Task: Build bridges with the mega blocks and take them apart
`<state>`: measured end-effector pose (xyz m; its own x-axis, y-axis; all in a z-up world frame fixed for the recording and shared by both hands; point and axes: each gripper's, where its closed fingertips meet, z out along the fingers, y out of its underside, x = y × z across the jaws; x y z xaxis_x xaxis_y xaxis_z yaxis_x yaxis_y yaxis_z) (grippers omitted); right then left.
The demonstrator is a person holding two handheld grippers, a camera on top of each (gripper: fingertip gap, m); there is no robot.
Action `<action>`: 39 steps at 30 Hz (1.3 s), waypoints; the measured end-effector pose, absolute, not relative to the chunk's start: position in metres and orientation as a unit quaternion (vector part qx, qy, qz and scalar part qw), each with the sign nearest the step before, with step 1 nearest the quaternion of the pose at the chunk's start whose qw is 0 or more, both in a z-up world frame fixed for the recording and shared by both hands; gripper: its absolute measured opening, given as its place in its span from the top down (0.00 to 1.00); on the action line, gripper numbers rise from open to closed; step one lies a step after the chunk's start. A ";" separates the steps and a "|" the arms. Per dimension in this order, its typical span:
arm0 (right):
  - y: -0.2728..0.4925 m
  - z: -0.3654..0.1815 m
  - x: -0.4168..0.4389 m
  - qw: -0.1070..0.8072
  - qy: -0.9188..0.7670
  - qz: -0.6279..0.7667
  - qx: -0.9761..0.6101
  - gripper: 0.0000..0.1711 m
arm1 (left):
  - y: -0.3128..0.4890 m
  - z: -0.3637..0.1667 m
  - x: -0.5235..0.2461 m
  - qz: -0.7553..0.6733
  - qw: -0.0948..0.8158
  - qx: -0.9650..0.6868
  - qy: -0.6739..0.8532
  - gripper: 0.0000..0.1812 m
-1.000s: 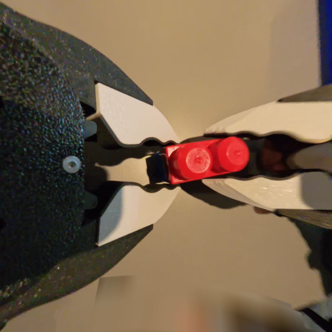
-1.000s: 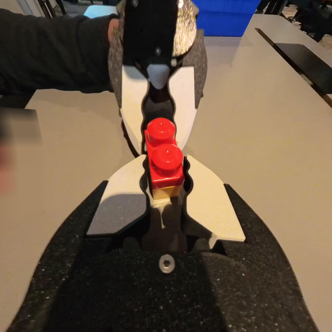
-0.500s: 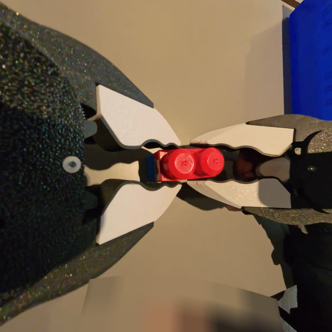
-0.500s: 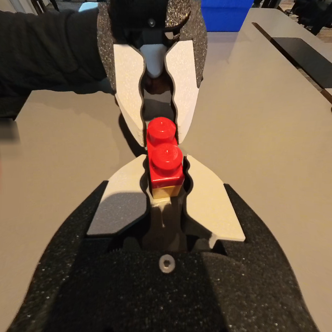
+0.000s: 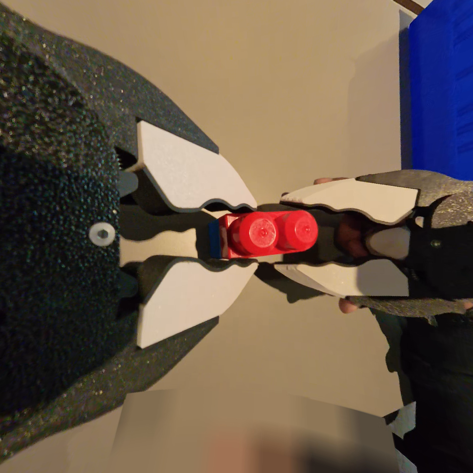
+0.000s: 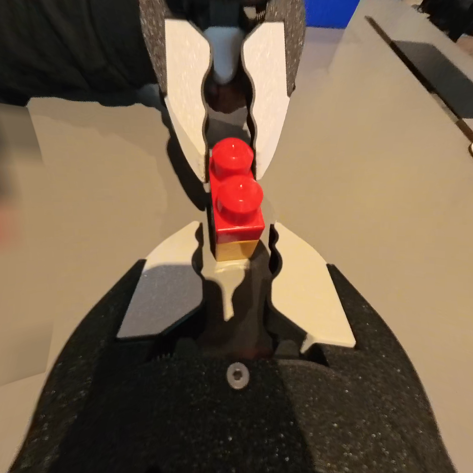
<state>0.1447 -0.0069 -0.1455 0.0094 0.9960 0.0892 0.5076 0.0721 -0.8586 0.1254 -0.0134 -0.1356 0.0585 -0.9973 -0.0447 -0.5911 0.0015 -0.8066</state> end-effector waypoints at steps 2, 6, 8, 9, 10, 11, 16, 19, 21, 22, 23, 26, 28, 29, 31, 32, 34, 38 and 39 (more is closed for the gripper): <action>-0.007 -0.154 0.143 0.364 -0.638 0.301 -0.608 0.72 | -0.014 -0.135 0.125 -0.303 0.344 -0.639 0.617 0.82; -0.005 -0.167 0.141 0.351 -0.657 0.249 -0.620 0.76 | -0.014 -0.135 0.126 -0.303 0.347 -0.637 0.619 0.82; -0.005 -0.168 0.141 0.351 -0.656 0.247 -0.621 0.77 | -0.014 -0.135 0.126 -0.304 0.347 -0.636 0.618 0.82; -0.006 -0.168 0.141 0.348 -0.655 0.251 -0.622 0.78 | -0.014 -0.135 0.127 -0.307 0.348 -0.635 0.617 0.82; -0.006 -0.168 0.141 0.346 -0.655 0.253 -0.622 0.78 | -0.014 -0.135 0.127 -0.309 0.349 -0.634 0.617 0.82; -0.006 -0.167 0.141 0.345 -0.655 0.255 -0.623 0.78 | -0.014 -0.135 0.127 -0.310 0.350 -0.632 0.618 0.82; -0.008 -0.164 0.142 0.348 -0.653 0.266 -0.618 0.79 | -0.014 -0.133 0.126 -0.317 0.358 -0.622 0.620 0.82; -0.007 -0.156 0.146 0.356 -0.641 0.288 -0.615 0.79 | -0.013 -0.111 0.126 -0.356 0.400 -0.598 0.597 0.82; -0.004 -0.142 0.154 0.368 -0.629 0.301 -0.615 0.79 | -0.011 -0.089 0.123 -0.387 0.437 -0.579 0.570 0.82; -0.002 -0.130 0.160 0.382 -0.622 0.306 -0.611 0.79 | -0.009 -0.080 0.120 -0.397 0.454 -0.572 0.556 0.82; 0.001 -0.114 0.168 0.400 -0.615 0.306 -0.607 0.79 | -0.006 -0.072 0.117 -0.403 0.469 -0.568 0.543 0.82; 0.024 -0.044 0.216 0.493 -0.566 0.299 -0.589 0.79 | 0.004 -0.061 0.107 -0.402 0.500 -0.568 0.516 0.83; 0.051 -0.001 0.267 0.550 -0.515 0.285 -0.593 0.79 | 0.010 -0.062 0.103 -0.394 0.509 -0.575 0.505 0.83; 0.069 0.013 0.297 0.569 -0.487 0.269 -0.606 0.79 | 0.013 -0.063 0.102 -0.391 0.511 -0.579 0.501 0.83; 0.116 0.022 0.363 0.591 -0.404 0.226 -0.661 0.79 | 0.017 -0.068 0.100 -0.386 0.511 -0.587 0.496 0.83; 0.140 0.016 0.394 0.586 -0.359 0.213 -0.695 0.79 | 0.019 -0.070 0.100 -0.381 0.510 -0.590 0.496 0.83; 0.176 -0.008 0.439 0.556 -0.271 0.223 -0.754 0.79 | 0.022 -0.074 0.101 -0.373 0.508 -0.596 0.497 0.84; 0.220 -0.065 0.476 0.505 -0.200 0.170 -0.822 0.78 | 0.025 -0.080 0.101 -0.367 0.506 -0.604 0.495 0.84; 0.227 -0.076 0.474 0.492 -0.198 0.161 -0.833 0.78 | 0.026 -0.082 0.101 -0.366 0.504 -0.606 0.494 0.84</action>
